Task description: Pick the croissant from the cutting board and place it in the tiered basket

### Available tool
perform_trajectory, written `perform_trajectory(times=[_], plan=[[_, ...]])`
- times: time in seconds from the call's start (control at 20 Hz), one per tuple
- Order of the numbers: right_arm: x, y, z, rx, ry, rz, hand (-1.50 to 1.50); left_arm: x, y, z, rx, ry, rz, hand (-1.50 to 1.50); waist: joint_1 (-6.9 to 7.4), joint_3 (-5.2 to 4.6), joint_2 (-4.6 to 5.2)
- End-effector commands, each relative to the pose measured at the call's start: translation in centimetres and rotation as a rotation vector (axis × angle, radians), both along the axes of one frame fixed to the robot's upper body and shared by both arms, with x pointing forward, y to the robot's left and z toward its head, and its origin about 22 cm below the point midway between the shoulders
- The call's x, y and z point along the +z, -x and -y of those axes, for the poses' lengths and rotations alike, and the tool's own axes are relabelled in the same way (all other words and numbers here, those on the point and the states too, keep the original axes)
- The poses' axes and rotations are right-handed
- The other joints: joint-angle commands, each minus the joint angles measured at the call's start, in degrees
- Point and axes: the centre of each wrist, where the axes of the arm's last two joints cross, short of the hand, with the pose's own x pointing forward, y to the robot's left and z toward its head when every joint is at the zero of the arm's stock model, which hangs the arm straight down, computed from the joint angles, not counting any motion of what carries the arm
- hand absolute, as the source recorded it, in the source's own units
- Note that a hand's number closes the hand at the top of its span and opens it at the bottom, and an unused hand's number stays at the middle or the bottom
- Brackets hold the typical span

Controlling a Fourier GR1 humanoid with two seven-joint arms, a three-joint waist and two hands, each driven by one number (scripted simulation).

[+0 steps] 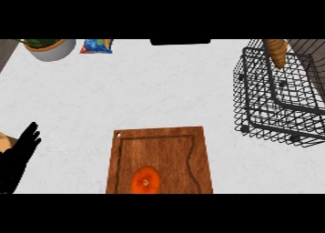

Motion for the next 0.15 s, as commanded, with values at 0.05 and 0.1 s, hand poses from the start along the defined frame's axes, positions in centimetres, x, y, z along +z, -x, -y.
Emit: perform_trajectory(times=[0.05,0.1], plan=[[-1.5,6.7,5.4,0.08,-0.125,0.102,-1.5,-0.1,-0.6,1.1,-0.006,0.006,0.001,0.0,-0.42,0.01,0.13],[-2.6,8.6,6.6,0.085,-0.128,0.082,-1.5,1.2,0.0,-1.0,0.009,-0.01,0.02,0.0,-0.29,0.04,0.08]])
